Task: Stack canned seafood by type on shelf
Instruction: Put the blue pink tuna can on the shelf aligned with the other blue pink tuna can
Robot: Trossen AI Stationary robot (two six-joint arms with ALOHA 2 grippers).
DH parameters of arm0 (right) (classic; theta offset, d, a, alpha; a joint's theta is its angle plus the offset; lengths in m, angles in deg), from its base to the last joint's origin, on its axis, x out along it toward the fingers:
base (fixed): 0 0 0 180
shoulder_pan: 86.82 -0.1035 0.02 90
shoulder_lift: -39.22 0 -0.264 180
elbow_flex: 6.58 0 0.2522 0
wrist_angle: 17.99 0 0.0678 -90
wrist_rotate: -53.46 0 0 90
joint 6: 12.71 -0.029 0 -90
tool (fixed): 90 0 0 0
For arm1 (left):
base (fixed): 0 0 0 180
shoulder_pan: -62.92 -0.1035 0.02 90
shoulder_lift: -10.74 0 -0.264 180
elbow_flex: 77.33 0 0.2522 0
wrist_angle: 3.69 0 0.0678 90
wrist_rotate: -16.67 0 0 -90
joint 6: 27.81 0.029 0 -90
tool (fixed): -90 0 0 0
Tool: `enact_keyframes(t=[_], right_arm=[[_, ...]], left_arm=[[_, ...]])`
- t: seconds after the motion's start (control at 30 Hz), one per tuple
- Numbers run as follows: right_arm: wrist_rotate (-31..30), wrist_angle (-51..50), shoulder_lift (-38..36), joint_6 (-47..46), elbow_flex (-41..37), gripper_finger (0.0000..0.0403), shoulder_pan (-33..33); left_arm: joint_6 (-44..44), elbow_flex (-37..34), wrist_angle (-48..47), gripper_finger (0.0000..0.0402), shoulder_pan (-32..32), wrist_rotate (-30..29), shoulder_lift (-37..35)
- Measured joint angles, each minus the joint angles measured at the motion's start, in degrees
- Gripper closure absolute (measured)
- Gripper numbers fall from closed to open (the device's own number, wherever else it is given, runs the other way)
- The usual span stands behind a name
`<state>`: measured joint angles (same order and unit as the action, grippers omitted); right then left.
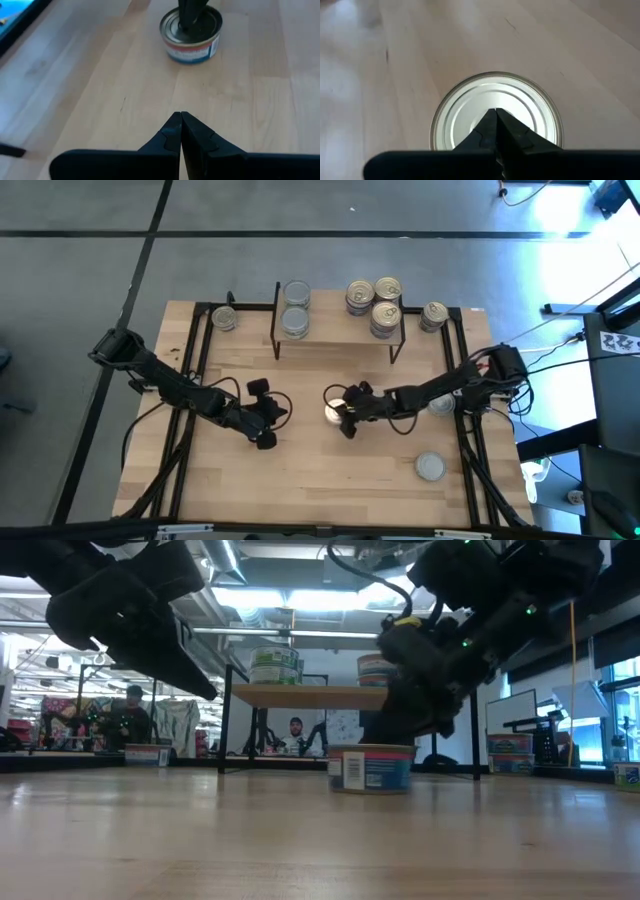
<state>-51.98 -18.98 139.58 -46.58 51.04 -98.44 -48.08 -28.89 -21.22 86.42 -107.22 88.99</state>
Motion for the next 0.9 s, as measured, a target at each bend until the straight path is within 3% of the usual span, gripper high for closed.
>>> enact_keyframes(t=[0.27,0.4,0.5,0.67,0.77,0.9], right_arm=[[-1.4,8.5,2.0,10.8,-0.2,0.0393,0.0],[0.4,5.6,-1.4,16.2,-0.3,0.0393,-0.8],[0.1,-2.2,-6.6,17.7,-0.2,0.0393,-3.1],[-6.1,-9.3,-14.7,15.0,-3.4,0.0393,-8.2],[-11.0,-7.3,-18.4,11.0,-8.0,0.0393,-10.6],[-14.1,4.2,-19.9,6.6,-16.4,0.0393,-12.2]], left_arm=[[0.7,0.0,7.6,0.0396,-1.4,0.0,0.0],[2.7,0.0,14.2,0.0385,-2.9,0.3,1.3],[4.0,0.0,18.2,0.0348,-4.4,1.2,3.1],[6.2,0.3,26.6,0.0258,-7.3,4.1,7.1],[6.1,1.9,30.0,0.0224,-9.5,4.4,9.9],[7.7,3.7,35.7,0.0211,-11.4,4.6,15.3]])
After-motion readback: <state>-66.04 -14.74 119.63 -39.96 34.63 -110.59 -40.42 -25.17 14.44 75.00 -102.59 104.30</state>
